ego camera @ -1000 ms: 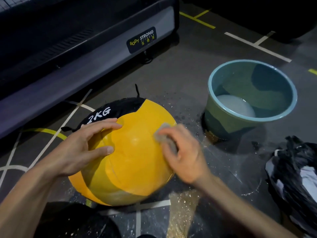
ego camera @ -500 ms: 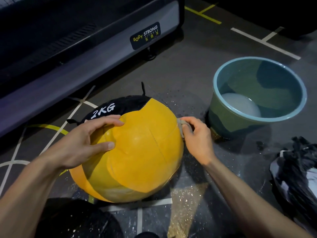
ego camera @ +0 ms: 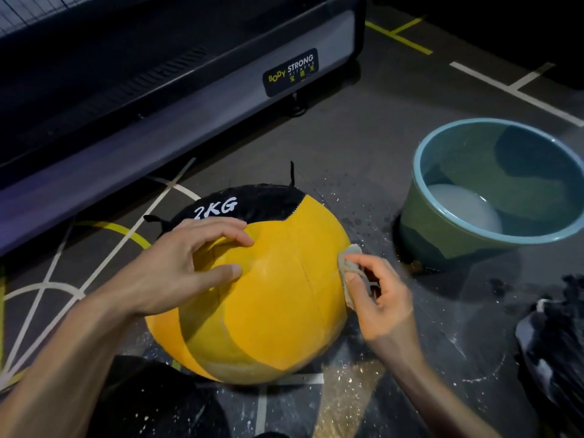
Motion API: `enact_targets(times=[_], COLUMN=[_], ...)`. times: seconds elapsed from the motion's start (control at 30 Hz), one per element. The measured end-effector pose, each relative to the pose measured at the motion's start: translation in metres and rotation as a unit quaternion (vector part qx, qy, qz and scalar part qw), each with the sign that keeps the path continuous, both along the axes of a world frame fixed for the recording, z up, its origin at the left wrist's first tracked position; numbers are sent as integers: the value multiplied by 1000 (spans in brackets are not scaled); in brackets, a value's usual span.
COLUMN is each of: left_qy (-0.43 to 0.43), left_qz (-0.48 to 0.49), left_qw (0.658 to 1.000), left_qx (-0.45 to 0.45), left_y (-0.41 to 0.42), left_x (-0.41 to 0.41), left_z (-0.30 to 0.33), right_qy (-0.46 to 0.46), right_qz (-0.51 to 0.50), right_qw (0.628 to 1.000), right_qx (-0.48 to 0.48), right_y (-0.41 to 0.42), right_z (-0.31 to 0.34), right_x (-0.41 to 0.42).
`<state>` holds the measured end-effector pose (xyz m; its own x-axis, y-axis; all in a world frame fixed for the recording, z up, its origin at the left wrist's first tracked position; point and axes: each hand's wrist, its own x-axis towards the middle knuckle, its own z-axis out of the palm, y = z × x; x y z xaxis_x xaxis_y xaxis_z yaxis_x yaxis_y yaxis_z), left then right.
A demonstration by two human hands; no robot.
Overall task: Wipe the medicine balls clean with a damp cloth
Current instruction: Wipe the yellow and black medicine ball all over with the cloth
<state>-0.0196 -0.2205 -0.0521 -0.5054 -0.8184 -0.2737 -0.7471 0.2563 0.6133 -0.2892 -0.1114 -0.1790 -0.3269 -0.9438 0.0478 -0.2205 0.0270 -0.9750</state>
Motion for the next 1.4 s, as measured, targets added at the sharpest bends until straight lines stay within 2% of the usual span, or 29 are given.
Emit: enact_targets(times=[0.13, 0.23, 0.3, 0.47, 0.6, 0.77, 0.87, 0.97, 1.1, 1.2, 1.3, 1.4], left_qy=[11, -16, -32, -124, -214, -248, -221, -137, -8, 49, 71, 32], left_qz=[45, 70, 71, 24, 18, 50, 64, 107, 143, 201, 250, 241], left_qw=[993, 983, 982, 986, 957, 936, 941, 951, 944, 939, 931, 933], left_qx=[-105, -166, -173, -108, -194, -243, -247, -258, -299, -274, -255, -267], left_y=[6, 0, -11, -36, -43, -50, -39, -24, -5, -1, -3, 0], left_x=[-18, -32, -41, -81, -109, -120, -118, -109, -93, -78, -77, -83], left_z=[6, 10, 13, 14, 3, -2, 3, 20, 41, 36, 27, 20], right_qy=[0, -5, -3, 28, 23, 38, 27, 34, 100, 174, 251, 276], right_qz=[9, 24, 18, 28, 44, 75, 58, 9, -27, -25, -8, 8], right_qw=[1000, 999, 999, 999, 998, 994, 996, 998, 990, 979, 959, 946], right_qx=[18, 35, 34, 10, -23, -73, -70, -56, -96, -103, -132, -168], right_y=[20, 31, 32, 33, 44, 55, 59, 60, 54, 41, 31, 25], right_z=[2, 3, 4, 8, 8, 3, 5, 9, 21, 29, 28, 27], right_x=[7, 12, 12, 14, 22, 27, 22, 14, 3, -1, 3, 12])
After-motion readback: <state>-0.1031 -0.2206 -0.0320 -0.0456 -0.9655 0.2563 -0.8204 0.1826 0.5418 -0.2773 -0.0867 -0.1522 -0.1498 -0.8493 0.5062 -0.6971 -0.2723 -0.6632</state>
